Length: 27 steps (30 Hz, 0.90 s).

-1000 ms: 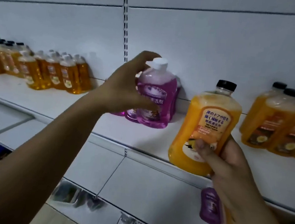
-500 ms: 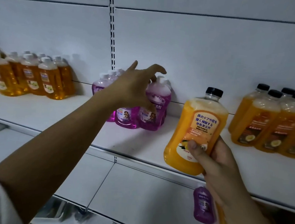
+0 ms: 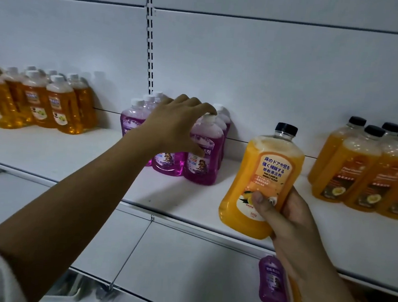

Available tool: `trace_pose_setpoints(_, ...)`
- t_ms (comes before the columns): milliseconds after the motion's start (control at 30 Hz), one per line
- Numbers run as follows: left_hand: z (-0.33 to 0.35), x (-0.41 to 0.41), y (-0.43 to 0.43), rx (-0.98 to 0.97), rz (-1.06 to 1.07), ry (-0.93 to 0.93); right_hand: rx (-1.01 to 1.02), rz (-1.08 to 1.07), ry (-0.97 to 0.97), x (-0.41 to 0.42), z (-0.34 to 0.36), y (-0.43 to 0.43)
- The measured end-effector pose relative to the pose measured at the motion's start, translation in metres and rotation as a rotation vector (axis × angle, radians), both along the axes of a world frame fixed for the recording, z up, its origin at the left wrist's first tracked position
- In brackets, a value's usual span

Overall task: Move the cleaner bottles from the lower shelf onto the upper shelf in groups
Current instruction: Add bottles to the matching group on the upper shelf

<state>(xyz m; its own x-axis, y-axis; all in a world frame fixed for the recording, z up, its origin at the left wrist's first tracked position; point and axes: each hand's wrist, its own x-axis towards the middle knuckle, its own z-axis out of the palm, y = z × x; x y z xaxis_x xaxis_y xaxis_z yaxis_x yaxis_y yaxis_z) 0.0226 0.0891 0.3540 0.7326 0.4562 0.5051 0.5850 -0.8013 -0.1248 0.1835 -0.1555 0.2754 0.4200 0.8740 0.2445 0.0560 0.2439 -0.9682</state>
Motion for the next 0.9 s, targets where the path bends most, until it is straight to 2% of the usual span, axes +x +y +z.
trace_pose_setpoints(333,-0.015,-0.018,-0.034,0.110,0.087,-0.027,0.002,0.059,-0.010,0.012,-0.012,0.004)
trace_pose_setpoints(633,-0.031,-0.084,-0.115,-0.010,0.336,-0.123,0.001,0.269,-0.071,0.006,-0.016,0.009)
trace_pose_setpoints(767,-0.052,-0.135,-0.167,-0.099,0.554,-0.111,0.018,0.385,-0.068,-0.022,-0.027,0.020)
trace_pose_setpoints(900,-0.075,-0.188,-0.213,-0.186,0.703,-0.189,0.018,0.498,-0.083,-0.066,-0.035,0.028)
